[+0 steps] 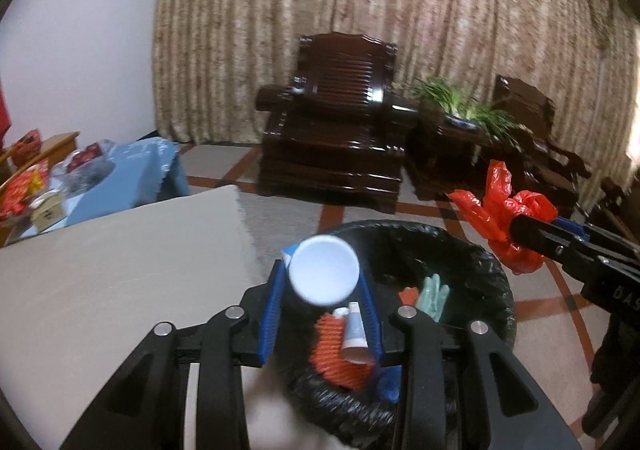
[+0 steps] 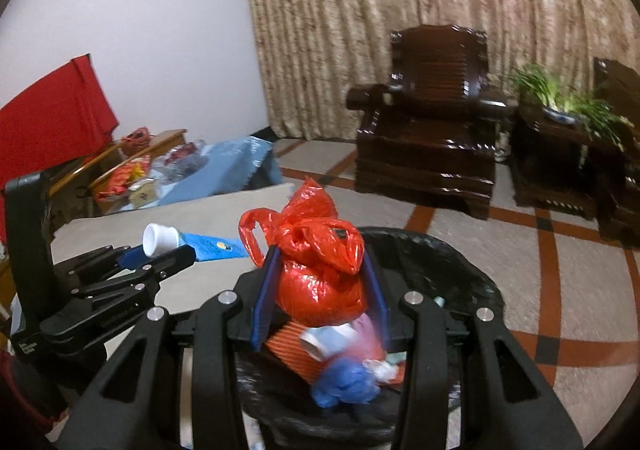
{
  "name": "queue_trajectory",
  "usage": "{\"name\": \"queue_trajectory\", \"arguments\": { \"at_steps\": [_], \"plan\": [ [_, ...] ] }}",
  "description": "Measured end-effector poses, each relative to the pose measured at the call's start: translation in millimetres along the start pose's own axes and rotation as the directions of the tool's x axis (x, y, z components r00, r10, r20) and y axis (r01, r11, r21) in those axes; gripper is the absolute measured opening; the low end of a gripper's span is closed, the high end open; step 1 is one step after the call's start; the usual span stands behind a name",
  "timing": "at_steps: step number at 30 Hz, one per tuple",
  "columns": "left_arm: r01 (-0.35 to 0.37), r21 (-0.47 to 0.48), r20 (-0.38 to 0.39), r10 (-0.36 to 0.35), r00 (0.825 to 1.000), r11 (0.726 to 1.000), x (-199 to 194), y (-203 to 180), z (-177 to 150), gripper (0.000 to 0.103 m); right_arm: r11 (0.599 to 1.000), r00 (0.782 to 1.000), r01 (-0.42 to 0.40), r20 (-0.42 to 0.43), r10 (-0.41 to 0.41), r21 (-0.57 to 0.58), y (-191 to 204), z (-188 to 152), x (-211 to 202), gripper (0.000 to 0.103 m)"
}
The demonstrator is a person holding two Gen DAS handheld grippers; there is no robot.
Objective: Collect trash
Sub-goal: 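Open both grippers to drop the tube and wrapper into the bin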
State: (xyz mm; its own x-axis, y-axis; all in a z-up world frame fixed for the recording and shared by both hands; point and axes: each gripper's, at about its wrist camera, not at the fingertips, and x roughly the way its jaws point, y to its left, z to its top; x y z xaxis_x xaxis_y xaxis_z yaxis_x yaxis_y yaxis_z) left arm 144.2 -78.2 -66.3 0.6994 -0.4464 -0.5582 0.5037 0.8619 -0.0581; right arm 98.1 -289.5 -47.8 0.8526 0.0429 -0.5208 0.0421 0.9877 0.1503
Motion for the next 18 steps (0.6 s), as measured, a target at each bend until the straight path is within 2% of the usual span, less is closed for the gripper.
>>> {"name": "queue_trajectory", "arguments": {
  "at_steps": [6, 8, 10, 12, 13, 15, 16, 18],
  "plan": [
    [0.048, 0.014, -0.075, -0.047, 0.996, 0.999, 55, -22, -9, 0.034, 0.997, 0.997, 0.062, -0.051, -0.06, 0.038, -33, -17, 30, 0.039],
    [0.063, 0.03, -0.084, -0.06, 0.995, 0.998, 65, -28, -11, 0.024, 0.996, 0.996, 0.068, -0.065, -0.065, 0.054, -41, -22, 38, 0.039],
    [0.067, 0.048, -0.089, -0.062, 0.994, 0.997, 71, -33, -11, 0.024, 0.995, 0.994, 0.077, -0.082, -0.072, 0.062, -49, -25, 46, 0.039],
    [0.093, 0.059, -0.103, -0.086, 0.991, 0.994, 79, -38, -9, 0.024, 0.994, 0.992, 0.079, -0.106, -0.071, 0.072, -56, -29, 56, 0.045],
    [0.092, 0.067, -0.112, -0.084, 0.99, 0.994, 83, -39, -9, 0.026, 0.993, 0.99, 0.096, -0.115, -0.087, 0.075, -59, -31, 61, 0.048],
    [0.098, 0.055, -0.125, -0.09, 0.988, 0.994, 87, -37, -10, 0.048, 0.991, 0.987, 0.106, -0.132, -0.095, 0.082, -63, -36, 68, 0.055],
    [0.1, 0.048, -0.125, -0.093, 0.988, 0.994, 88, -36, -10, 0.05, 0.99, 0.985, 0.113, -0.14, -0.1, 0.086, -65, -39, 71, 0.058],
    [0.086, 0.054, -0.123, -0.078, 0.989, 0.995, 87, -31, -12, 0.055, 0.989, 0.985, 0.12, -0.139, -0.106, 0.09, -66, -42, 72, 0.078]
  ]
}}
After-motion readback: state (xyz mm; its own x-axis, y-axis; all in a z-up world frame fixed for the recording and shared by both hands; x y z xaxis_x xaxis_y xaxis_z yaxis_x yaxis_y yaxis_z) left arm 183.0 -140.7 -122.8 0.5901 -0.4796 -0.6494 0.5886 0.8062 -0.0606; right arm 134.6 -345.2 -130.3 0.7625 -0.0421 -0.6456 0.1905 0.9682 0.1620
